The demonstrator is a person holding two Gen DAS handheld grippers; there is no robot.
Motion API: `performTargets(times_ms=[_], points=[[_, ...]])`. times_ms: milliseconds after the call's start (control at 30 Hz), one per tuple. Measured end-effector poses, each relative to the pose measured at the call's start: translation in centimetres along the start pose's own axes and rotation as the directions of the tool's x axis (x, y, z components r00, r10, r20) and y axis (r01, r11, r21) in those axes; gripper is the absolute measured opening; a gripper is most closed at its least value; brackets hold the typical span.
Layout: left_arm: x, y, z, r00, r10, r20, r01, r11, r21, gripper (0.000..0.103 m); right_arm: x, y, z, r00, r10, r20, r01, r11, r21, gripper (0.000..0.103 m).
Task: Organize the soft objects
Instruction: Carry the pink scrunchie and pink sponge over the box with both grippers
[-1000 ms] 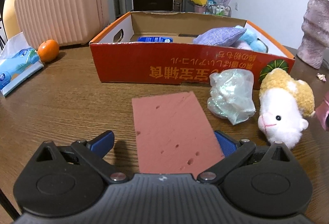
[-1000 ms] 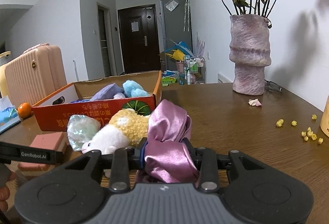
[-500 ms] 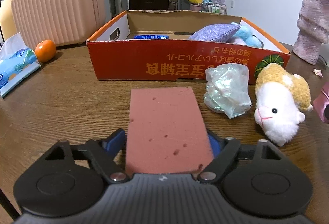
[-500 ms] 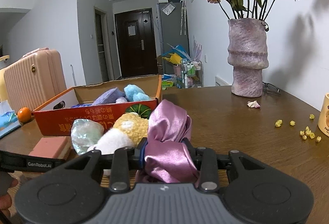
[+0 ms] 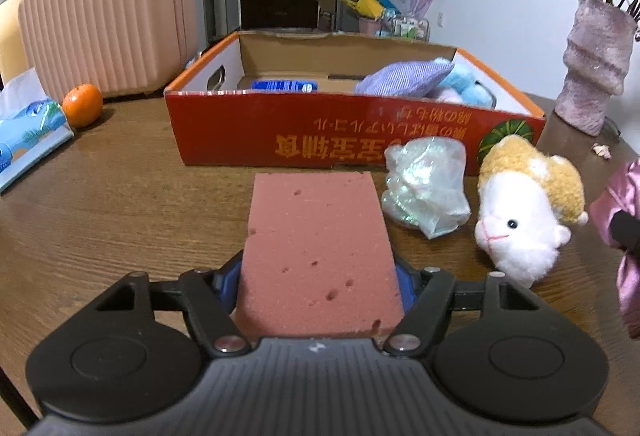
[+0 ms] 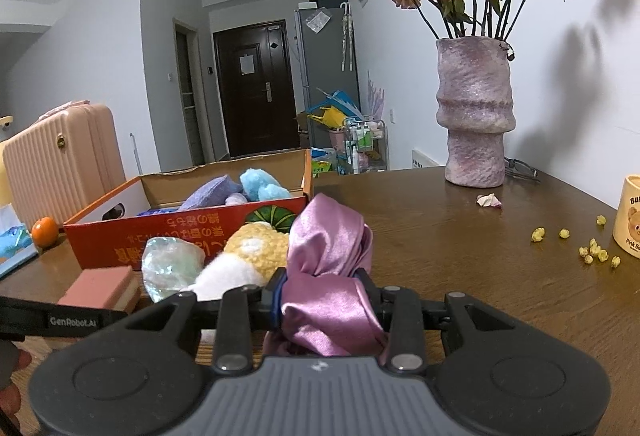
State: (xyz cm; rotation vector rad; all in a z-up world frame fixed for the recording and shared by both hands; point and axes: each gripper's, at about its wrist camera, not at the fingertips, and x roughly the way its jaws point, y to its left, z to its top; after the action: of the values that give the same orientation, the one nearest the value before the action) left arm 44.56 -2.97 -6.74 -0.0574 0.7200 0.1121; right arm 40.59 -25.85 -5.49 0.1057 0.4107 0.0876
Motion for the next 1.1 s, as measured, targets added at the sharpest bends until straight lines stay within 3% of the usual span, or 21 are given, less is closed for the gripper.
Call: performTargets(times_ms=[467, 867, 1100], points=[[-3.5, 0.2, 0.9, 0.991, -0.029, 0.130, 0.028, 1.000, 0.007, 0.071, -0.8, 1.2, 0.2, 0.999, -0.001, 0.044, 0.001, 1.000, 0.008, 0.033], [-6.8, 0.3, 2.3, 0.965, -0.039, 0.259, 0.036, 0.999, 0.017, 0.071, -1.0, 3.7, 1.1, 0.993, 0.040, 0.107, -0.040, 0.999, -0.003, 0.034], [-7.3, 0.7, 3.1, 0.955, -0.020, 0.296, 0.021, 1.000, 0.002, 0.071, -0.3, 5.7, 1.7, 0.988, 0.068, 0.136, -0.065, 0.998, -0.024, 0.034]])
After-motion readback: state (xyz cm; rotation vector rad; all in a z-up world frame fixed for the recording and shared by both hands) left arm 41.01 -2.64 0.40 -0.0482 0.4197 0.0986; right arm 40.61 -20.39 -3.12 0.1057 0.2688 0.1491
